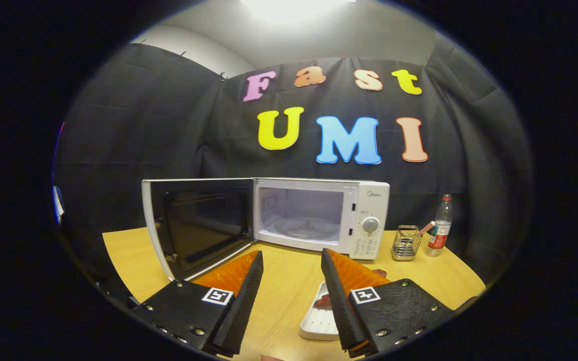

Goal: Open the microwave, put the food inside, and close the microwave door.

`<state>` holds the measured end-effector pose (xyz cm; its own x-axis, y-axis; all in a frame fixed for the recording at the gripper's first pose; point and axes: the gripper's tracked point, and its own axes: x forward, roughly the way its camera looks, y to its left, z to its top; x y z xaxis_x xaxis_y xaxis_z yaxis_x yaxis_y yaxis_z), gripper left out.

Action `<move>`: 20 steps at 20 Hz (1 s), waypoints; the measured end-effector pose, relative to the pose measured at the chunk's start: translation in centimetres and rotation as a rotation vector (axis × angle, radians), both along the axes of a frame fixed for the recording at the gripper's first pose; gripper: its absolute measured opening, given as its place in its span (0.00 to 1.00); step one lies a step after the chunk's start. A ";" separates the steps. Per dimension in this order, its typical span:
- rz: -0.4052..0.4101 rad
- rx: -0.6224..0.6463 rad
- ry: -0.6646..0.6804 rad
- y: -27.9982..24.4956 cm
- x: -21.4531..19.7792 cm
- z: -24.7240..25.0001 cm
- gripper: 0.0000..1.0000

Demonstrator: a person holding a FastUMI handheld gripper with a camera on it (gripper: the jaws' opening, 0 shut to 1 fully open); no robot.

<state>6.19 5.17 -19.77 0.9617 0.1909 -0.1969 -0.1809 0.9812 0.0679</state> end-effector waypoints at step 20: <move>-0.140 0.548 0.314 -7.8 7.5 -11.1 0.34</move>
